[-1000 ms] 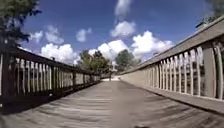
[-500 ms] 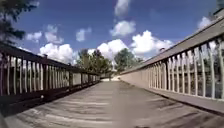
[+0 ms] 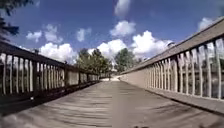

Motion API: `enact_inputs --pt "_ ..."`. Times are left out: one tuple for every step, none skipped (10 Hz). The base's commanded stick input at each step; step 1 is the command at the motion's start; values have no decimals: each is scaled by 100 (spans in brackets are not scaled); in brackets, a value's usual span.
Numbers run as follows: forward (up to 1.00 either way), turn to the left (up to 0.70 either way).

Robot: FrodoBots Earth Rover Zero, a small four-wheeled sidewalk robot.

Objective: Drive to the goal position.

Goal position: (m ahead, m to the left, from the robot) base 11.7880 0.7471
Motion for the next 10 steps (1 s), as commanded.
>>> enact_inputs --pt "70 -7" --pt "70 -13" --pt "70 -7" --pt "70 -1" --pt "70 0" --pt "70 0" --pt "70 0" --pt "70 0" --pt "70 0" --pt "70 0"
